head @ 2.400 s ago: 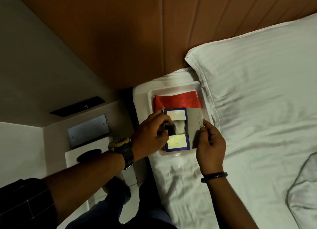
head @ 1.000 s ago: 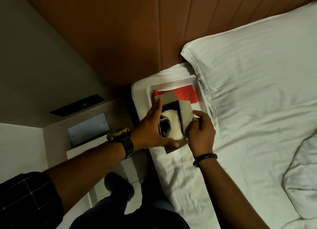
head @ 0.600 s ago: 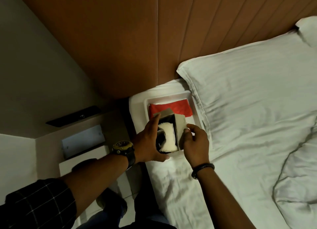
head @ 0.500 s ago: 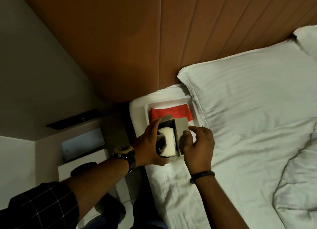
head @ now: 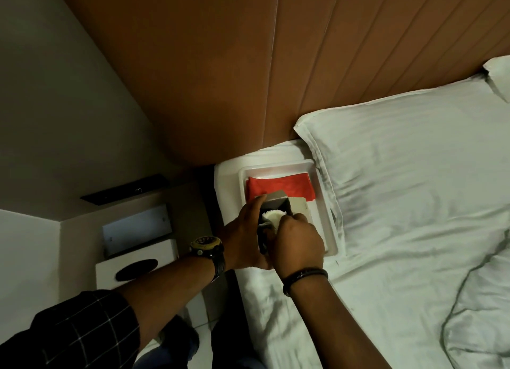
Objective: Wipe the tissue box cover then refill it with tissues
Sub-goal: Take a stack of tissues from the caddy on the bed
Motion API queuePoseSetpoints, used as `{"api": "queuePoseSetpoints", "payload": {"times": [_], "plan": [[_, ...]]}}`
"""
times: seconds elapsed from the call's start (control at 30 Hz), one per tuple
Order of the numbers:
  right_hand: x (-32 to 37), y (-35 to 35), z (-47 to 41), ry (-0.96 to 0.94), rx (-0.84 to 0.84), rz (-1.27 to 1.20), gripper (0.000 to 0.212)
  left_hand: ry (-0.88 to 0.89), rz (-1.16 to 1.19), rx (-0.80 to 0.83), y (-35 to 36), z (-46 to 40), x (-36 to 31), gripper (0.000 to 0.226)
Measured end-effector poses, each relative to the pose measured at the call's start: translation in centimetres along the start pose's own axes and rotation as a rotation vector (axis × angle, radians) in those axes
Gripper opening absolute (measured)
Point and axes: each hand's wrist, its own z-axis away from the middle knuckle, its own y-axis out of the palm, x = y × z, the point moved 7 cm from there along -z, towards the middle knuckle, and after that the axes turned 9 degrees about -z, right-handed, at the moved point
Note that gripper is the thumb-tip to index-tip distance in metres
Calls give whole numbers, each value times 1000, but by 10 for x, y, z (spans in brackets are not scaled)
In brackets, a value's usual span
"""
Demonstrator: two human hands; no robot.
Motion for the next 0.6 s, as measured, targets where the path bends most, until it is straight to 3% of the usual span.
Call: {"api": "queuePoseSetpoints", "payload": {"times": [0.27, 0.6], "plan": [[-16, 19, -3, 116, 10, 185, 27, 32, -37, -23, 1, 0, 4, 143], [-14, -19, -11, 39, -66, -257, 25, 88, 84, -76, -7, -1, 0, 129]]}}
